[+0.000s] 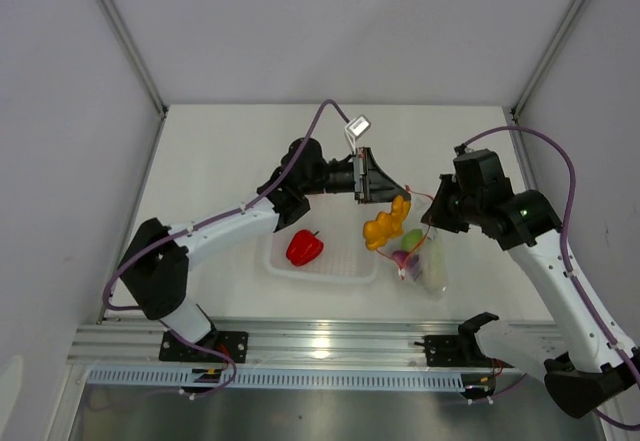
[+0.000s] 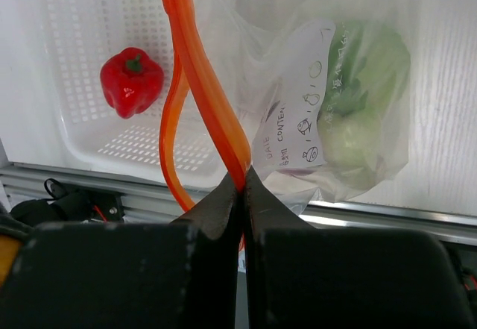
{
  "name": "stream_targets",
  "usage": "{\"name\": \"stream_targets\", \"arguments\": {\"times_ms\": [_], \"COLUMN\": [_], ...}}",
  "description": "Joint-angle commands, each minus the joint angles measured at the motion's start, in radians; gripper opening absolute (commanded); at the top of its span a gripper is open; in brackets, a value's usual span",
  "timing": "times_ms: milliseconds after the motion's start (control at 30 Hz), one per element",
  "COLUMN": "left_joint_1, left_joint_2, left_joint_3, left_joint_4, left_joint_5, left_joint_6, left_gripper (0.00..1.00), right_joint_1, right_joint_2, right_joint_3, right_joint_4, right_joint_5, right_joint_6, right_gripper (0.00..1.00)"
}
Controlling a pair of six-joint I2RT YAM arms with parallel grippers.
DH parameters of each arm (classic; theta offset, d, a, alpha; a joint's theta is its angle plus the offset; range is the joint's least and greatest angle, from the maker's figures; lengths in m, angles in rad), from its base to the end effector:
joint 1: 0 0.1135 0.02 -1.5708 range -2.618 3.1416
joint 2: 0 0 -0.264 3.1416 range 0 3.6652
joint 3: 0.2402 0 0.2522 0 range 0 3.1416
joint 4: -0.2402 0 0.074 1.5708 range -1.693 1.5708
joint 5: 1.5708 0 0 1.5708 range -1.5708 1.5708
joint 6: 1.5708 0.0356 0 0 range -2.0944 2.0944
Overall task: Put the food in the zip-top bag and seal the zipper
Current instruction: Place the fake vegetable in the zipper food storage bag.
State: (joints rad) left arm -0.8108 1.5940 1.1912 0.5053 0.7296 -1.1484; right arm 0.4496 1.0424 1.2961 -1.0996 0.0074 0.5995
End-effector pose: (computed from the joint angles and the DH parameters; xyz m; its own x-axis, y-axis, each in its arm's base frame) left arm 0.2411 -0.2882 0.3469 -0.8806 -0.0604 -0.4700 0.4731 -0.0542 -0.8794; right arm 0.1637 0.0787 0.3790 -0.7993 0.2408 -0.5506 0.0252 0.9289 0.3695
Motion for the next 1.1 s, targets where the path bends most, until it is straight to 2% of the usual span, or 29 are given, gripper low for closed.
{"name": "stream_targets", "arguments": {"times_ms": [0,167,400,633,800,1067], "left_joint_1": [-0.016,-0.019,-0.019,-0.028,-0.068,-0.079], "left_joint_2": [-0.006,0.000,0.009,0.001,-0.014,0.014], "left_joint_3": [0.007,0.007,0.033,0.036,0.038,0.062], "left_joint_4": [0.035,-0.080,-0.224,-0.299,-0.352,-0.363], "left_joint_5": [-0.016,-0.062,-0.154,-0.291,-0.475,-0.544], "left_joint_6": [-0.021,0.016,0.185,0.248,0.282,0.323], "left_gripper": [0.01,0.01,0.01,0.01,0.01,0.02], "right_joint_1": [0.024,0.049,0.060,0.064,0.064,0.066], "right_joint_2": [-0.016,-0.024,-0.041,-0.055,-0.056,-0.048], "right_joint_3": [0.020,0.029,0.040,0.011,0.006,0.026], "right_joint_4": [0.053,0.053,0.047,0.070,0.087,0.063], "right_joint_5": [-0.023,-0.015,-0.033,-0.070,-0.098,-0.135], "right_joint_6": [0.036,0.052,0.059,0.074,0.082,0.074], "right_gripper": [0.00,0.00,0.00,0.00,0.00,0.00]}}
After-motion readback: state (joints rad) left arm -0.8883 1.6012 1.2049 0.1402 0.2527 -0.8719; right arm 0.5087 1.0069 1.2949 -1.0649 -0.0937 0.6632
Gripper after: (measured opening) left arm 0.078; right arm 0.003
